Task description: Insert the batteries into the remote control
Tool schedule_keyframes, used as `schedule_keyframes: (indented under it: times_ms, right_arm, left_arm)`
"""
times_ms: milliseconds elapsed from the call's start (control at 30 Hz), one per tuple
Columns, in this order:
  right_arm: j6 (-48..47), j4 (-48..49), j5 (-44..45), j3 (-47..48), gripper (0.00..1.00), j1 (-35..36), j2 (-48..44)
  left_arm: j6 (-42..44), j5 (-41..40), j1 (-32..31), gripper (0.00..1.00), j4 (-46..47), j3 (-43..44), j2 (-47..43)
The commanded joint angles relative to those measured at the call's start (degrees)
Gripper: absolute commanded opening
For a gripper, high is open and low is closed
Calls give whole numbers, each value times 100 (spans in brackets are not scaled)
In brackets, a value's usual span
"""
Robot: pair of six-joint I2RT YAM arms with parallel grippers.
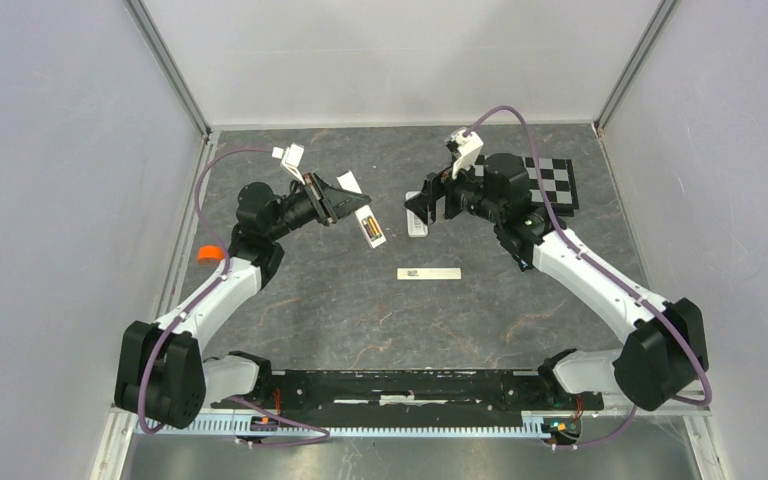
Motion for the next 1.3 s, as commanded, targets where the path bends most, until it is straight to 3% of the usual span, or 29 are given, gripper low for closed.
schedule_keyframes:
  times_ms: [0, 200, 400, 600, 700, 1000, 1133, 1267]
  right_arm:
    - [-1599, -1272, 180, 302, 90, 3, 374]
    - [-2040, -1331, 432, -48, 90, 101, 667]
    - [-1398, -1446, 986, -81, 88, 197, 1116]
    - [-977, -28, -596, -621, 89, 560, 913]
    - [-593, 474, -801, -589, 90, 957, 1057]
    - [-499, -90, 1218, 344, 91, 1751, 2147]
    - [-697, -108, 1145, 605, 89, 1761, 2474]
    - [-741, -108, 865, 772, 79, 1761, 2668]
  left_arm:
    - [405, 57, 76, 17, 99, -252, -226]
    - [607, -313, 131, 19, -375, -445, -301]
    - [-83, -1454, 62, 18, -437, -1007, 102]
    - [-678, -1595, -190, 18, 679, -1101, 1387]
    - [-923, -1772, -263, 17, 1022, -1139, 1819]
    - [-1365, -2153, -314, 19, 1698, -1530, 2101]
    - [-1420, -2109, -311, 21, 1960, -1678, 2085]
    - [-1464, -2052, -316, 23, 2160, -1762, 2068]
